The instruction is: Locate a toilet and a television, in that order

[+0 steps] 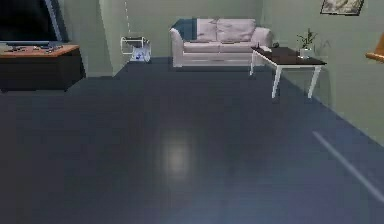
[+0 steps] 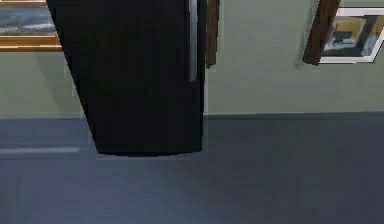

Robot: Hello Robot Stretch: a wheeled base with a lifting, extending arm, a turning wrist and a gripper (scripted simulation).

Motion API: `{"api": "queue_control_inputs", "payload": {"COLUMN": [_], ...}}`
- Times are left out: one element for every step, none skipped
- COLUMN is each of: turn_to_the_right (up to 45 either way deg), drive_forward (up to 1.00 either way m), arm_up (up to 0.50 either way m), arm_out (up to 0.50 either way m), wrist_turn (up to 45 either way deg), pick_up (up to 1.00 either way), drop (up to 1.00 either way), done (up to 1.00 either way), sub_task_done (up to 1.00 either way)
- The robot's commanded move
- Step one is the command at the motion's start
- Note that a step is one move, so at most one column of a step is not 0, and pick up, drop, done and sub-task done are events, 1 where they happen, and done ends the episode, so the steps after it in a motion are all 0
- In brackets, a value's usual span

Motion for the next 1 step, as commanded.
{"api": "queue_control_inputs", "payload": {"turn_to_the_right": [-39.0], "drive_forward": [0.0], "arm_up": [0.0], "arm_out": [0.0], "wrist_turn": [0.0], "pick_up": [0.0], "drop": [0.0], "done": [0.0], "sub_task_done": [0.0]}}
